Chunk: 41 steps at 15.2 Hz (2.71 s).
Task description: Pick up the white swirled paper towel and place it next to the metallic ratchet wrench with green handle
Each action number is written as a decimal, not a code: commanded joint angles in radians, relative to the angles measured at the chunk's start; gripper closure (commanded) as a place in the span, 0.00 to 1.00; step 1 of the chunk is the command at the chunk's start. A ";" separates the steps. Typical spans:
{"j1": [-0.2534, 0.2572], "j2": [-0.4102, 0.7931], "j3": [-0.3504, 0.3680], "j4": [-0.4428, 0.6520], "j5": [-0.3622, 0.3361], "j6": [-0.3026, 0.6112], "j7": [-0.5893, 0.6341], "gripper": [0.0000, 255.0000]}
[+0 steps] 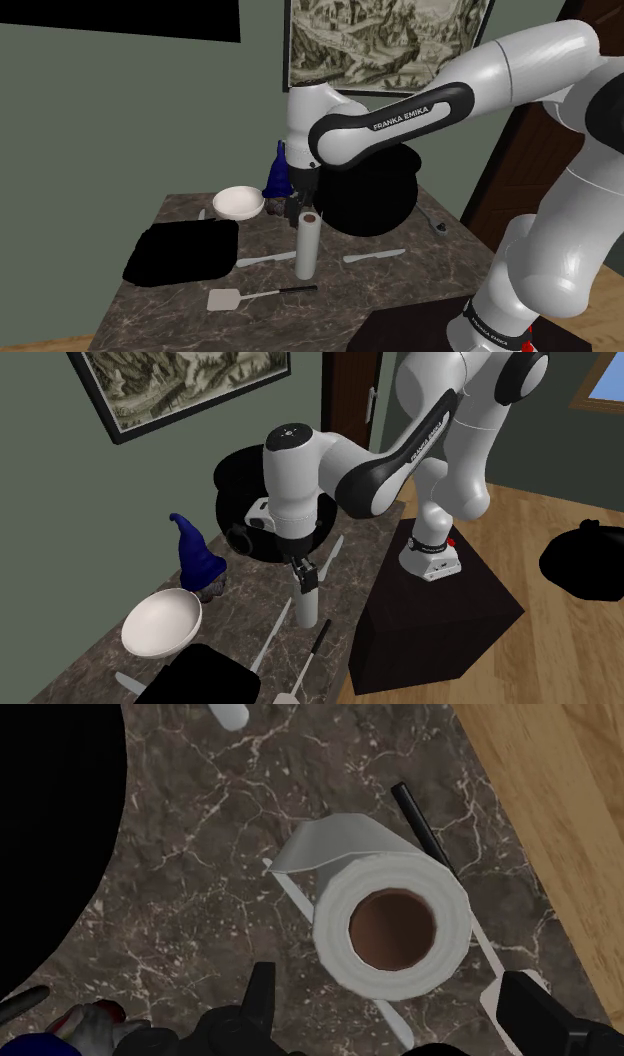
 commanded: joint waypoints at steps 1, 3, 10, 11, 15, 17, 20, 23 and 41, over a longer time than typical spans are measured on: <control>0.000 0.007 0.000 -0.021 -0.002 0.029 0.001 0.00; 0.000 0.016 0.000 -0.034 -0.005 0.050 0.003 0.00; 0.000 0.016 0.000 -0.034 -0.005 0.050 0.003 0.00; 0.000 0.016 0.000 -0.034 -0.005 0.050 0.003 1.00; 0.000 0.016 0.000 -0.034 -0.005 0.050 0.003 1.00; 0.000 0.015 0.000 -0.034 -0.005 0.049 0.003 1.00; 0.000 0.016 0.000 -0.034 -0.005 0.050 0.003 1.00; -0.001 0.000 -0.001 -0.010 0.000 0.010 -0.001 1.00; -0.003 -0.053 -0.006 0.178 0.015 -0.229 -0.017 1.00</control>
